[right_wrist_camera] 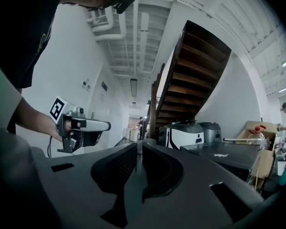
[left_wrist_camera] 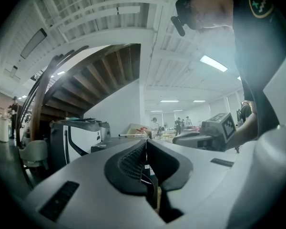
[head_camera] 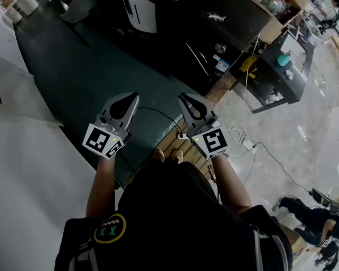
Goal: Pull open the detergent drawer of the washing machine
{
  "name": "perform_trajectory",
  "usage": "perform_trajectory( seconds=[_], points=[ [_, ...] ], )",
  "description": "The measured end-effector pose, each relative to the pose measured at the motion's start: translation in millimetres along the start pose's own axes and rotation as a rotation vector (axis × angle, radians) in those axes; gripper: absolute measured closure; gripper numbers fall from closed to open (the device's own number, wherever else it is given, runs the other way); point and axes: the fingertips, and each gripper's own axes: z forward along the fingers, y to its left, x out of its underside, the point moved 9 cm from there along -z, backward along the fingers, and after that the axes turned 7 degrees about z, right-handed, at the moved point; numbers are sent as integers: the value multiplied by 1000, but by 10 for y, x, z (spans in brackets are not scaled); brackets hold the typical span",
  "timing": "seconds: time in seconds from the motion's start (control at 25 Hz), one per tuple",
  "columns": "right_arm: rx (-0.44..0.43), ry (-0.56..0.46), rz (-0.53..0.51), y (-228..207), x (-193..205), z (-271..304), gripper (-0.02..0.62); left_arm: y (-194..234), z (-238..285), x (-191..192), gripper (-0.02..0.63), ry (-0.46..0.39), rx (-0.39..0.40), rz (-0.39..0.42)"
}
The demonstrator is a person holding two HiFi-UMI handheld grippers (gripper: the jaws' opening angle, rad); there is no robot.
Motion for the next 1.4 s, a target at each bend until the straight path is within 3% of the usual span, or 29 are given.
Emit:
perform_trajectory(
  seconds=[0.24,0.4,0.6,1.0,1.4],
  points=[
    [-34,2,9,-11,30,-3,405,-24,46,18,584,0,1,0],
    [-77,5,22,-30,55,3,204,-56,90,33,583,2,0,1],
    [-113,50,34,-116,145,17,10,-110,159,17,583,7,-10,9],
    [-133,93,-28,-338,198,-83,-5,-213,302,-27,583,8,-29,8],
    [-131,115,-26,-715,286,429,-5,259,712,133,584,8,-23,5]
  ],
)
